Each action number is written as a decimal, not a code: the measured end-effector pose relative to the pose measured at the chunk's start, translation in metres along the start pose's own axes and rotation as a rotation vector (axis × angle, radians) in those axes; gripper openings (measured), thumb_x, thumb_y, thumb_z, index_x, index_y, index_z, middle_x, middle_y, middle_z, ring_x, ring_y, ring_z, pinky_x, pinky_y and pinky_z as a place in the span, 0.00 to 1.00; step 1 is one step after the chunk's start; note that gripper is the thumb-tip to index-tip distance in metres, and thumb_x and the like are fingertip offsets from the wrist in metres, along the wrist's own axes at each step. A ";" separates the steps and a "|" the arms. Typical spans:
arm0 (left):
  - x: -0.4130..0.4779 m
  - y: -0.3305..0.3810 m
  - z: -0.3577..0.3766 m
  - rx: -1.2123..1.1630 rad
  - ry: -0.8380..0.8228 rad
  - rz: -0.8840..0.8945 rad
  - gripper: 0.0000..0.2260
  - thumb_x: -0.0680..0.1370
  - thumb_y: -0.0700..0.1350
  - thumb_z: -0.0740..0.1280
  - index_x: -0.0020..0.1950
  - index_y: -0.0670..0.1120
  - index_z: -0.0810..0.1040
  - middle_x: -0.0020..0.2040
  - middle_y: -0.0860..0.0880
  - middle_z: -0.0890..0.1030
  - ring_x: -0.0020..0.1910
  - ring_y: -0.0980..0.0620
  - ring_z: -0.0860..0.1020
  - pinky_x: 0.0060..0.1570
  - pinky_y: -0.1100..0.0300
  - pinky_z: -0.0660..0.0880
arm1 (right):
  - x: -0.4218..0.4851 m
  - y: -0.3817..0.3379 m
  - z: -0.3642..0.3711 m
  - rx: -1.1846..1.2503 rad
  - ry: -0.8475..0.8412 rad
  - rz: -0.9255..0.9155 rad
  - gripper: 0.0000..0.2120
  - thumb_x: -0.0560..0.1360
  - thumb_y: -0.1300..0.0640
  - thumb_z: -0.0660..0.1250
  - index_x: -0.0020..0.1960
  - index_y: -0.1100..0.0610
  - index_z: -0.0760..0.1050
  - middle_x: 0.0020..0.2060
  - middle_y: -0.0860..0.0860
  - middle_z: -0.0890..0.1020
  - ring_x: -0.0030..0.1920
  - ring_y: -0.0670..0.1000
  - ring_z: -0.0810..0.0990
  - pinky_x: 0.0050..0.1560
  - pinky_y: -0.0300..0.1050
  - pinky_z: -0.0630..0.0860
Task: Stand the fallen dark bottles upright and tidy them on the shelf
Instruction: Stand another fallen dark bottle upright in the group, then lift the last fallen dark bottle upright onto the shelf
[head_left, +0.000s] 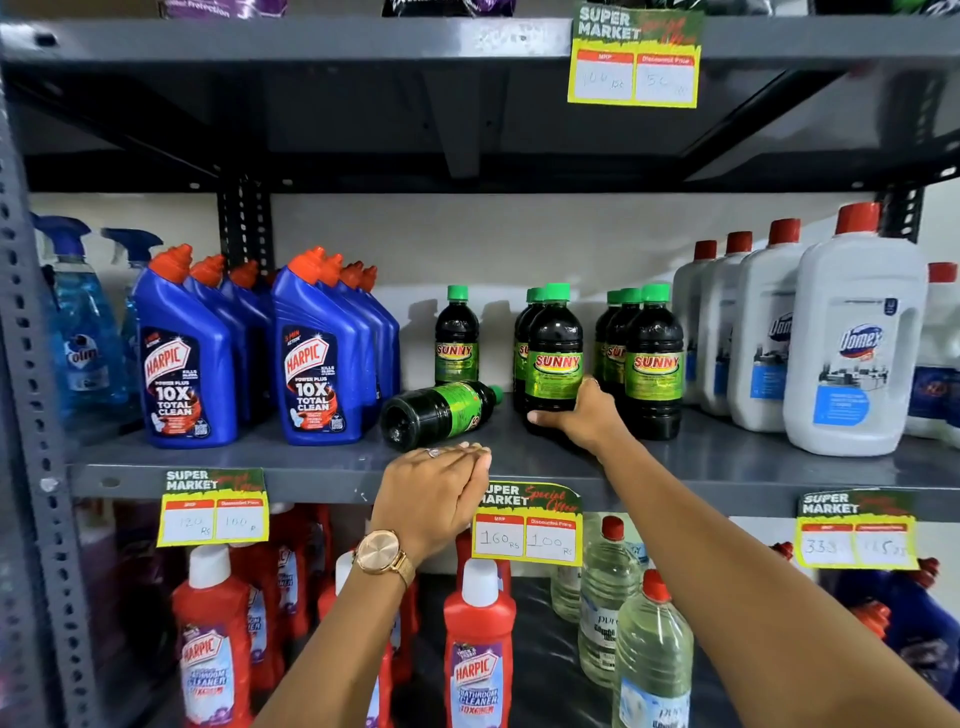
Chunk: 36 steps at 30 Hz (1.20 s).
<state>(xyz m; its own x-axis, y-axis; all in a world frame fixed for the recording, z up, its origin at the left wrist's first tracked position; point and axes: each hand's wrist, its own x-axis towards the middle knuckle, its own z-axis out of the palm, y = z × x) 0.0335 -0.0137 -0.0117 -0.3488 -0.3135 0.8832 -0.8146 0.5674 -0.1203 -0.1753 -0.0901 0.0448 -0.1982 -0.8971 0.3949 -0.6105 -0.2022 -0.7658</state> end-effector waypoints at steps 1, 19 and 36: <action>0.000 0.000 0.000 -0.004 -0.005 -0.001 0.16 0.79 0.48 0.58 0.46 0.46 0.85 0.44 0.51 0.87 0.44 0.55 0.84 0.40 0.58 0.80 | 0.000 0.000 0.001 -0.009 0.002 -0.008 0.38 0.64 0.52 0.80 0.66 0.64 0.67 0.62 0.61 0.77 0.63 0.61 0.75 0.62 0.51 0.73; -0.027 -0.069 -0.044 0.119 0.160 -0.131 0.15 0.79 0.49 0.58 0.38 0.45 0.78 0.32 0.50 0.78 0.29 0.49 0.76 0.26 0.56 0.71 | -0.039 -0.081 0.018 -0.217 -0.038 -0.244 0.39 0.69 0.23 0.48 0.31 0.58 0.75 0.23 0.51 0.80 0.26 0.53 0.80 0.32 0.44 0.77; -0.045 -0.074 -0.025 0.230 0.073 -0.177 0.17 0.80 0.49 0.56 0.53 0.43 0.83 0.50 0.47 0.85 0.49 0.48 0.82 0.55 0.56 0.71 | -0.001 -0.067 0.081 0.222 -0.031 0.180 0.41 0.54 0.26 0.68 0.45 0.64 0.78 0.33 0.54 0.83 0.31 0.55 0.85 0.39 0.49 0.83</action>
<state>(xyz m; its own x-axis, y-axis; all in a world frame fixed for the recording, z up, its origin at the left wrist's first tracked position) 0.1211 -0.0227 -0.0317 -0.1649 -0.3322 0.9287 -0.9462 0.3191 -0.0539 -0.0725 -0.1078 0.0543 -0.2630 -0.9371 0.2295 -0.3844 -0.1164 -0.9158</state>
